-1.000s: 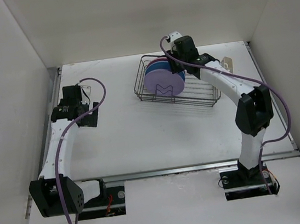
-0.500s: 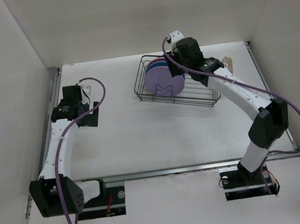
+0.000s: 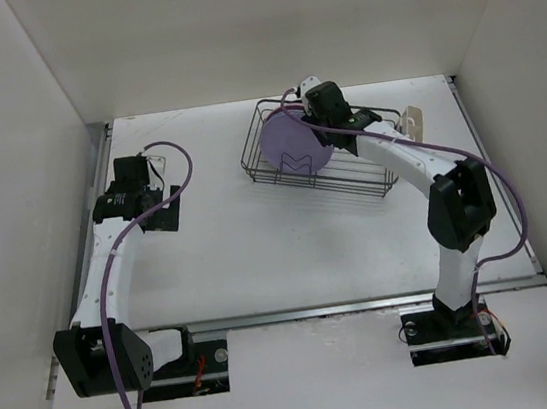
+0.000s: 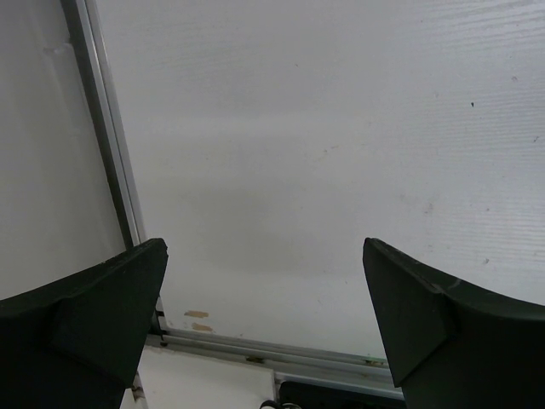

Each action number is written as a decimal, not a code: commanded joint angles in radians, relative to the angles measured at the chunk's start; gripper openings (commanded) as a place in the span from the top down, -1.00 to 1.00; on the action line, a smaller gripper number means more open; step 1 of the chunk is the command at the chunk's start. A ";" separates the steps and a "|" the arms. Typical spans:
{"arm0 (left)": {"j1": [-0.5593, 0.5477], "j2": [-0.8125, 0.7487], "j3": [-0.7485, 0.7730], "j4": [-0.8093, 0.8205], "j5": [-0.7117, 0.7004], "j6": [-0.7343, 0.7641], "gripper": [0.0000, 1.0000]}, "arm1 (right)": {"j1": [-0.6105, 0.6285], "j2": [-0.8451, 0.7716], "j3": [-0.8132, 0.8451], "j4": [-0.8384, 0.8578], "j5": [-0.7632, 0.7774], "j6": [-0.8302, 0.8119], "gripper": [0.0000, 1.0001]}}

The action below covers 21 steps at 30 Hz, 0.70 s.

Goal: Unload the plates from the dish rack

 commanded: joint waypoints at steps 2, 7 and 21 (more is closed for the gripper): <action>0.003 -0.043 0.014 0.001 0.003 -0.009 -0.98 | 0.036 -0.065 0.016 0.041 0.014 0.011 0.99; 0.003 -0.052 0.005 0.001 0.003 -0.009 -0.98 | 0.073 -0.191 -0.045 0.087 0.102 -0.027 1.00; 0.003 -0.052 0.028 0.001 0.024 -0.018 -0.98 | 0.168 -0.360 -0.100 0.040 -0.245 0.110 1.00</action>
